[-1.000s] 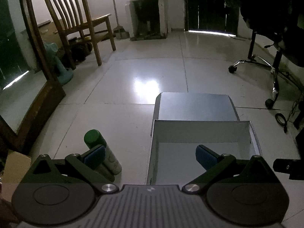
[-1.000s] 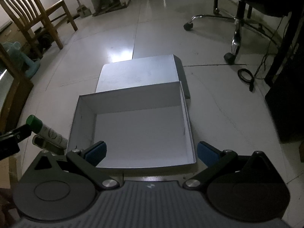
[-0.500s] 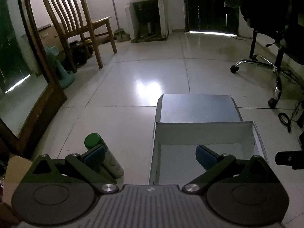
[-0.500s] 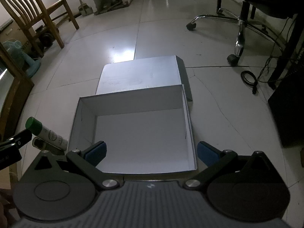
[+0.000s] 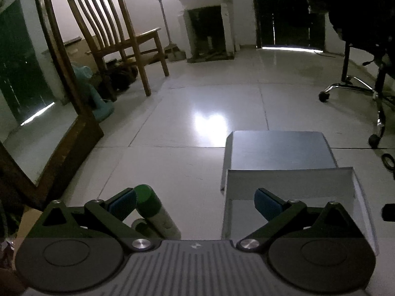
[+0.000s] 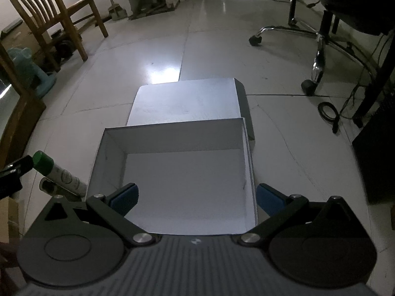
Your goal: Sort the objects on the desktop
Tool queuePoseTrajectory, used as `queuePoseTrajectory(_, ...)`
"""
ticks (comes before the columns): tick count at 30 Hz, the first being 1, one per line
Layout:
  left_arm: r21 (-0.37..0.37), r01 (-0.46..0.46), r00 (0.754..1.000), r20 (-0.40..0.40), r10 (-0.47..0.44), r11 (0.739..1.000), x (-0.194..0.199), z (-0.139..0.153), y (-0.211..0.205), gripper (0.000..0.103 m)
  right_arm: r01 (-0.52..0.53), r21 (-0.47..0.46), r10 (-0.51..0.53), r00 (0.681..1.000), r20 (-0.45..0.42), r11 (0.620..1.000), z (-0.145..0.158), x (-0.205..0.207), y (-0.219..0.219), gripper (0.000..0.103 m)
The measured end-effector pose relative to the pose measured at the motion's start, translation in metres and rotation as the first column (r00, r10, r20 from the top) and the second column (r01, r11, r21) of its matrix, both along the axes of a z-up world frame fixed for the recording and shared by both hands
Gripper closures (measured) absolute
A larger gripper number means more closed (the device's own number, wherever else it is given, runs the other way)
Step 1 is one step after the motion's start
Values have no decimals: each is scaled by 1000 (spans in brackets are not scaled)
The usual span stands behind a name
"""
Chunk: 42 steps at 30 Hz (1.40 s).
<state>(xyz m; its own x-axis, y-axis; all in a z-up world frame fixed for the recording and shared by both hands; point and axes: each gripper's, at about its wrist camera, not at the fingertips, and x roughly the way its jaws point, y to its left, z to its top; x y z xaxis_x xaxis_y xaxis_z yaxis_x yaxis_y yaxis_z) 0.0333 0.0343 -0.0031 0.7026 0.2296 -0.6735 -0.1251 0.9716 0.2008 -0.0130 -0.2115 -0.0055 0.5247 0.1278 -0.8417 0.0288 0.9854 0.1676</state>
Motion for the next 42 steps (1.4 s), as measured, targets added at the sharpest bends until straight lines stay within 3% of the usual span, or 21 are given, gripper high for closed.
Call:
queuePoseTrajectory(14,77,-108,994,20,107,991,25,-39,49,0,-95,-1,95,995,28,995,-1,7,26,0)
queuePoseTrajectory(30,53,-110,994,13,110,992,61,-85,76,0,-142,5,142,990,16,990,-18,17,47,0)
queuePoseTrajectory(33,91,-110,994,17,109,990,67,-96,80,0,-160,3,160,987,22,987,-21,17,55,0)
queuePoseTrajectory(42,93,-91,996,9,91,991,74,-115,91,0,-191,37,188,980,68,981,-41,25,78,0)
